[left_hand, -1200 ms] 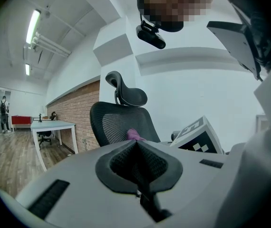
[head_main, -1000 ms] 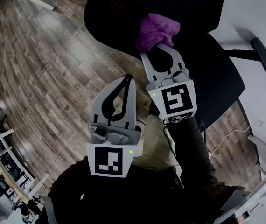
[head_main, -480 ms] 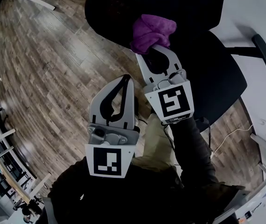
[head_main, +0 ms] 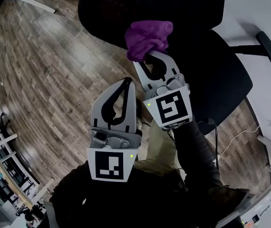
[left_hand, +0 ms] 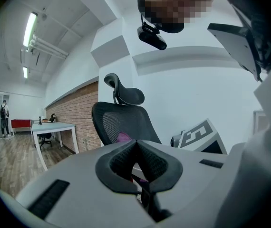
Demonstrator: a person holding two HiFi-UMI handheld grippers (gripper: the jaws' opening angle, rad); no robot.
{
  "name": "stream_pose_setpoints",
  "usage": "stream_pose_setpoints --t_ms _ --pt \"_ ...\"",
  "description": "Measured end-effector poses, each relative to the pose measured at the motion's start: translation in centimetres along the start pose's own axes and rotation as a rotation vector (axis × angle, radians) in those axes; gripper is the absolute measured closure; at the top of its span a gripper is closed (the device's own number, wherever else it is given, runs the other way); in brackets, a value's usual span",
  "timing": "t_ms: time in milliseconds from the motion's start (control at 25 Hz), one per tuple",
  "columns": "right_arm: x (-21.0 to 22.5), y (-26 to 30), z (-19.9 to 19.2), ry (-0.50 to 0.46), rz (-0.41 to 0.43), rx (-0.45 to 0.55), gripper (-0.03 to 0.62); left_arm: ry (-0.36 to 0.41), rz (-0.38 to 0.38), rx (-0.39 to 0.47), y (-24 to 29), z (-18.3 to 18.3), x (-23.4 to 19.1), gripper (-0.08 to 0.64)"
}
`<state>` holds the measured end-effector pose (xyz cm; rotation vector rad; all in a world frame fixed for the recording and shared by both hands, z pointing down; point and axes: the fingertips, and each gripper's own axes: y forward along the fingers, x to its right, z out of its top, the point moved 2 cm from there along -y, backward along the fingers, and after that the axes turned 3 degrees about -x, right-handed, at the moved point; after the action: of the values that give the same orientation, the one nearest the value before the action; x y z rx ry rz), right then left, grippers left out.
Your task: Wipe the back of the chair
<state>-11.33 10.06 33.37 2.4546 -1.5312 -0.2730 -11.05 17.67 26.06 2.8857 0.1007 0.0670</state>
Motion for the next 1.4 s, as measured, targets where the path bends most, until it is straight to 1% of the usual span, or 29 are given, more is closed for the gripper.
stream_pose_setpoints --t_ms 160,280,800,1400 --pt "0.1 -0.2 -0.5 -0.008 0.015 -0.015 0.548 0.001 -0.004 -0.002 0.1 0.1 0.2 0.551" --pt "0.2 -0.2 -1.1 0.017 0.016 -0.026 0.548 0.004 -0.005 -0.001 0.3 0.0 0.2 0.551" --pt "2.2 -0.5 -2.6 0.049 0.014 -0.048 0.548 0.004 -0.010 -0.006 1.5 0.0 0.4 0.551" --pt "3.4 0.3 -2.4 0.073 0.078 -0.039 0.548 0.009 -0.025 -0.022 4.2 0.5 0.5 0.551"
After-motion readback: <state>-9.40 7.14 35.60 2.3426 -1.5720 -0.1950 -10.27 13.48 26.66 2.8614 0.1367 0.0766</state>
